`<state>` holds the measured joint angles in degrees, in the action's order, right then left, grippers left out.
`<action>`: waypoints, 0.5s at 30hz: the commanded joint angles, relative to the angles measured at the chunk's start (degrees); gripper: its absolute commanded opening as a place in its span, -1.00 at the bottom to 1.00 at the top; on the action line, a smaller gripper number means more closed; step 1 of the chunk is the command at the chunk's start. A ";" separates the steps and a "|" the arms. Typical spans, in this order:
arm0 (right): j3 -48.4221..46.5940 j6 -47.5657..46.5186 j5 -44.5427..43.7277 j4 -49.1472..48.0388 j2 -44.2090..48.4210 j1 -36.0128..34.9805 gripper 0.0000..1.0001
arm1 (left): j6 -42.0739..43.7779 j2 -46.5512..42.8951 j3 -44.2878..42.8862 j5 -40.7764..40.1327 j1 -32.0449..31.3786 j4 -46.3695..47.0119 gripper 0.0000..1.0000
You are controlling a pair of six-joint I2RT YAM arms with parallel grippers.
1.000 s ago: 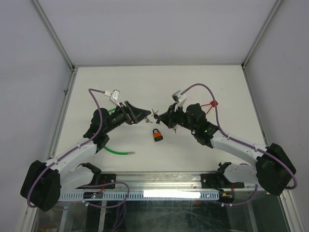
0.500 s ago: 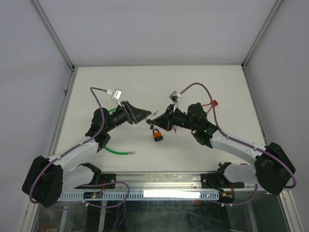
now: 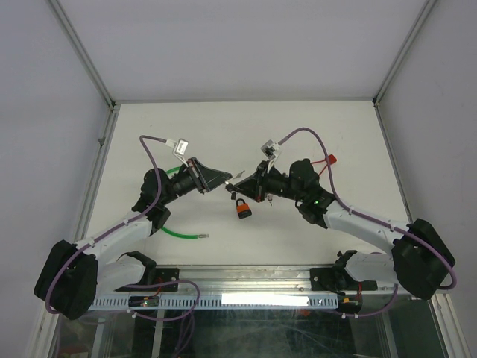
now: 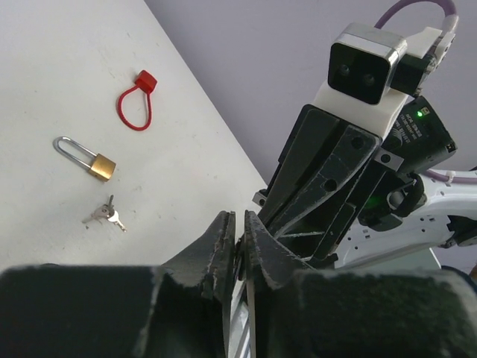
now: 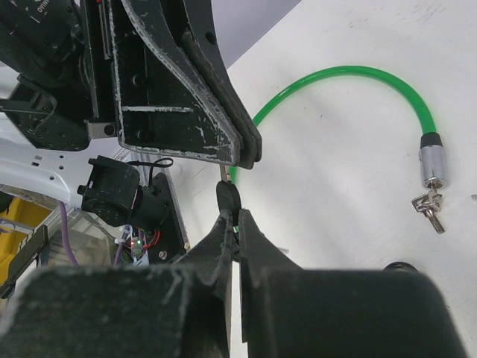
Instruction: Unlock with the key
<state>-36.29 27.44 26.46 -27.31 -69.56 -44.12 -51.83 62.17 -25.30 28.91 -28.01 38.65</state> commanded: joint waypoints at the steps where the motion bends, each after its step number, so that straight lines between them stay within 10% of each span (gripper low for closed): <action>1: -0.01 0.94 0.69 -4.40 -0.22 -0.13 -1.00 | 0.24 0.01 0.61 1.50 0.58 4.75 -0.93; 15: 3.80 4.37 -1.99 -9.32 4.60 0.86 0.02 | 6.21 -0.11 -0.87 -0.86 -0.24 5.43 -1.00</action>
<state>-33.41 29.82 25.50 -28.60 -67.61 -43.55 -48.82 62.78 -24.80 28.73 -27.77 39.53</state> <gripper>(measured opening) 0.477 0.011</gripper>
